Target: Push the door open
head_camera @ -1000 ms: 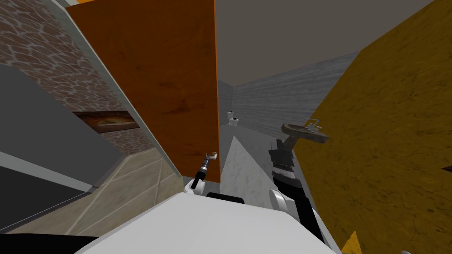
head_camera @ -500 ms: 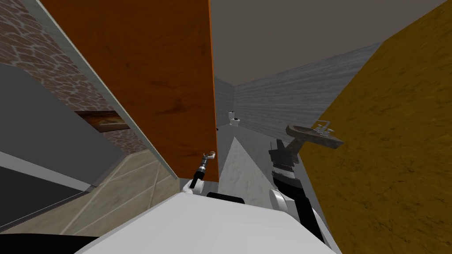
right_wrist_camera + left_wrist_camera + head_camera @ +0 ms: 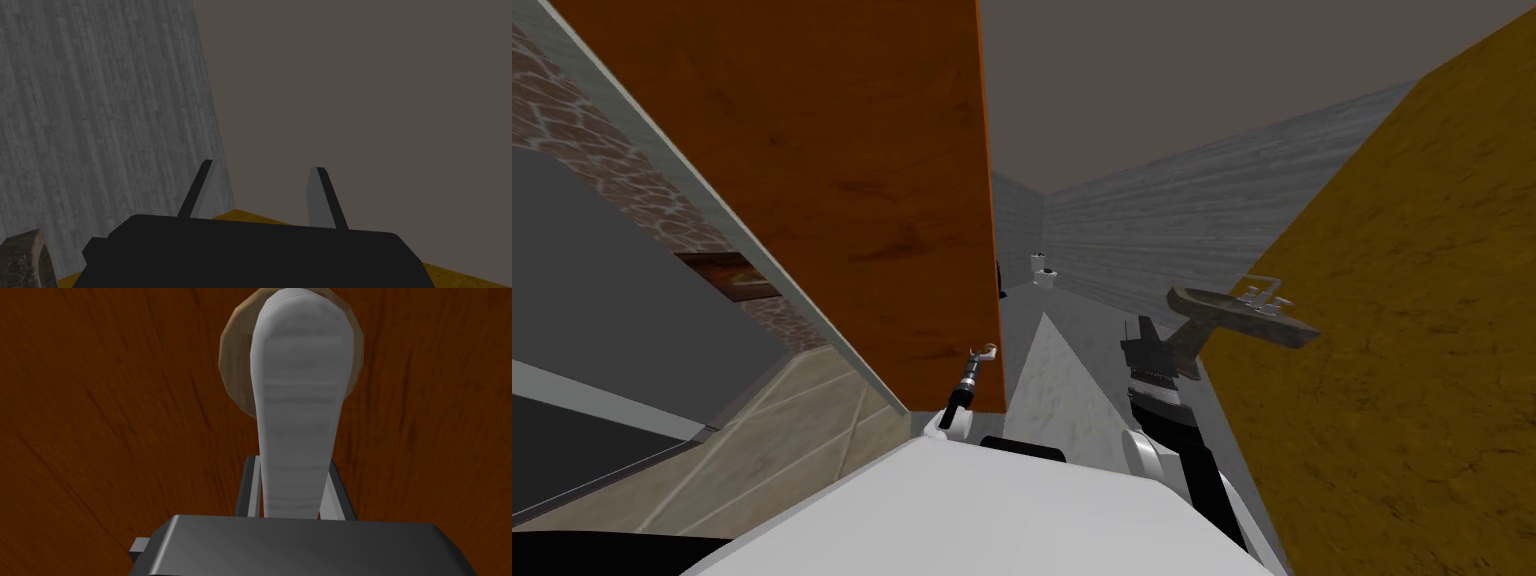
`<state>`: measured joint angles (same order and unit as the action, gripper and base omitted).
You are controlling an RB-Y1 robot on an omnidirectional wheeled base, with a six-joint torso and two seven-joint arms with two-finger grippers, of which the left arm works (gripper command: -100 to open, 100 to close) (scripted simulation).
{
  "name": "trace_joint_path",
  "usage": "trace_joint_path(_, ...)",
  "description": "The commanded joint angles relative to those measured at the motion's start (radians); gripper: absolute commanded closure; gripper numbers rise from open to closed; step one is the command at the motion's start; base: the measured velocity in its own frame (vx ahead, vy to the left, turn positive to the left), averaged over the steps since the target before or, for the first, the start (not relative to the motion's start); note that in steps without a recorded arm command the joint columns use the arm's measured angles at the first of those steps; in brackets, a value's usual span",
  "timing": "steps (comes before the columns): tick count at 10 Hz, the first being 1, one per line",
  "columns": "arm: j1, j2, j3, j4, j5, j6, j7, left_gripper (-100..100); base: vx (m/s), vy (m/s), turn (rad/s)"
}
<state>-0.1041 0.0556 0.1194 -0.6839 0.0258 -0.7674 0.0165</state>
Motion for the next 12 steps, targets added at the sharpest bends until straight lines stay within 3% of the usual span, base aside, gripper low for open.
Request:
trace_joint_path(1,-0.011,0.007,0.016,0.006,0.009,-0.006,-0.005,100,0.178,-0.071,0.046)
trace_joint_path(9,-0.010,0.005,0.101,0.006,0.056,-0.007,-0.038,100,0.199,-0.087,0.064)
trace_joint_path(12,-0.002,0.022,0.127,0.004,0.069,-0.007,-0.046,100,0.132,-0.038,0.053)
